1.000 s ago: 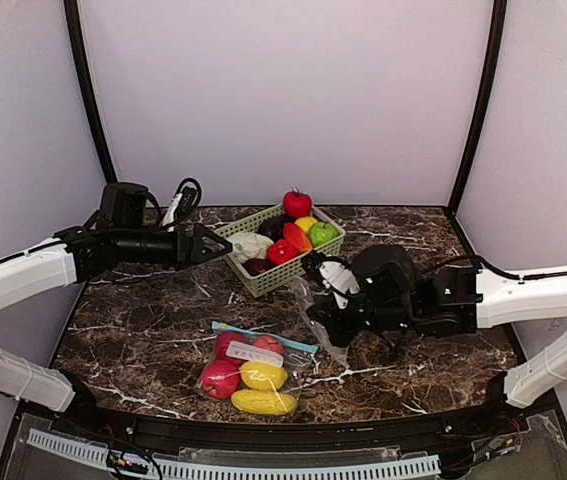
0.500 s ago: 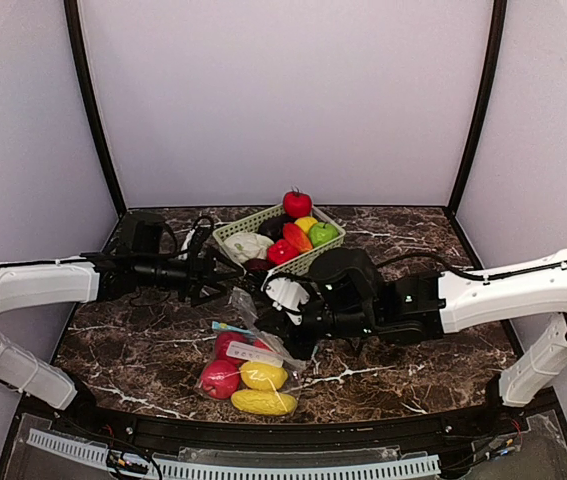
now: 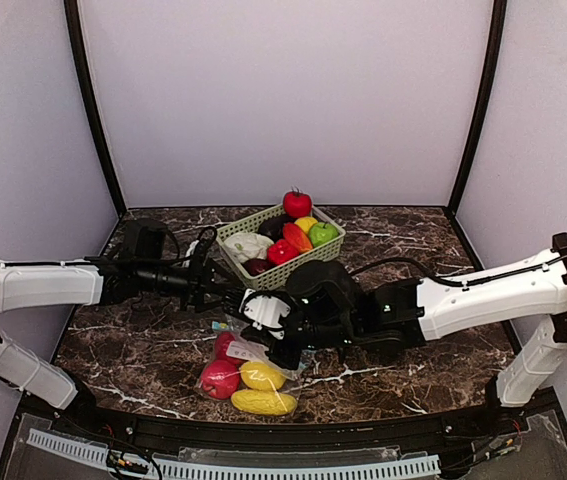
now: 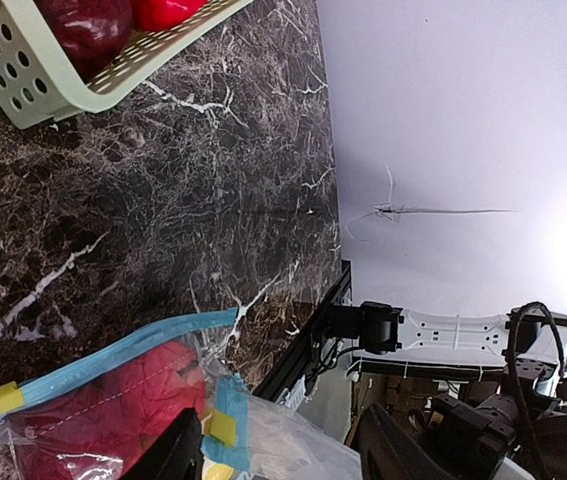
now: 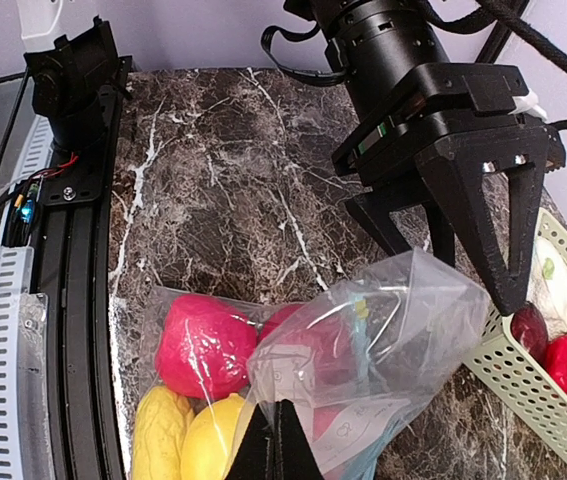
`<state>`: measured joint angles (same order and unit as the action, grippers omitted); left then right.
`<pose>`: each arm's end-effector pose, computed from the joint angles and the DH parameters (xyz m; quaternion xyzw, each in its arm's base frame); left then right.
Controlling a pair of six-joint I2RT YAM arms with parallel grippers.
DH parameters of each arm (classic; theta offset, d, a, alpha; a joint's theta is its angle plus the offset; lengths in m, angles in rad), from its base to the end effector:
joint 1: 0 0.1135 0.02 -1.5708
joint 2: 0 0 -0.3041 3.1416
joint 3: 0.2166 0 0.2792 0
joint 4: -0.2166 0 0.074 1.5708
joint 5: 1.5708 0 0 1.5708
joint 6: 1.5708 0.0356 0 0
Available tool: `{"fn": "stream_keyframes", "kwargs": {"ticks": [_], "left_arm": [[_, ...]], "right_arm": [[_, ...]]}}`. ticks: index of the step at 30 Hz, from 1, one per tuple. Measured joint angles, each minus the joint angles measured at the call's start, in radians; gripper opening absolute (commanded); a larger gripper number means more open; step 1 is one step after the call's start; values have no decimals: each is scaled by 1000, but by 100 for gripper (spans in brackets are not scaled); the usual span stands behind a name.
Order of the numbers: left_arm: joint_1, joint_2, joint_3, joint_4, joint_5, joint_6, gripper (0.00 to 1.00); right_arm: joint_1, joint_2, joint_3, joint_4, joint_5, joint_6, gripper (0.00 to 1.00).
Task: Place the food in the zip-top bag and seal the zipper
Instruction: Pass from the right arm to the left
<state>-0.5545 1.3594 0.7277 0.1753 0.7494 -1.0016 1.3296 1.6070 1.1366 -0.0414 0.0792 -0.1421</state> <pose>0.2436 -0.1794 0.2541 0.0136 0.8131 -0.5667 0.1325 0.0975 0.3846 0.2937 -0.5640 0.6527 0.2540 0.4374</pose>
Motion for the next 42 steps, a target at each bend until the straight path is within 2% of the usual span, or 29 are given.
{"fn": "stream_keyframes", "kwargs": {"ticks": [2, 4, 7, 9, 21, 23, 26, 29, 32, 42], "left_arm": [[0, 0, 0, -9, 5, 3, 50], [0, 0, 0, -16, 12, 3, 54], [0, 0, 0, -28, 21, 12, 68], [0, 0, 4, -59, 27, 27, 71], [0, 10, 27, -300, 40, 155, 83], [0, 10, 27, -330, 39, 164, 81], [0, 10, 28, -338, 40, 159, 65], [0, 10, 38, -340, 38, 154, 56], [0, 10, 51, -327, 40, 142, 43], [0, 10, 57, -293, 47, 100, 9]], "right_arm": [[0, 5, 0, -3, 4, -8, 0], [0, 11, 1, -7, 7, -14, 0], [0, 19, 5, -13, 12, -23, 0], [0, 24, 11, -18, 16, -28, 0], [0, 28, 13, -28, 41, -54, 0], [0, 28, 13, -29, 41, -58, 0], [0, 31, 16, -31, 40, -60, 0], [1, 41, 28, -34, 31, -61, 0], [2, 47, 32, -35, 25, -63, 0], [8, 61, 33, -35, 18, -63, 0]]}}
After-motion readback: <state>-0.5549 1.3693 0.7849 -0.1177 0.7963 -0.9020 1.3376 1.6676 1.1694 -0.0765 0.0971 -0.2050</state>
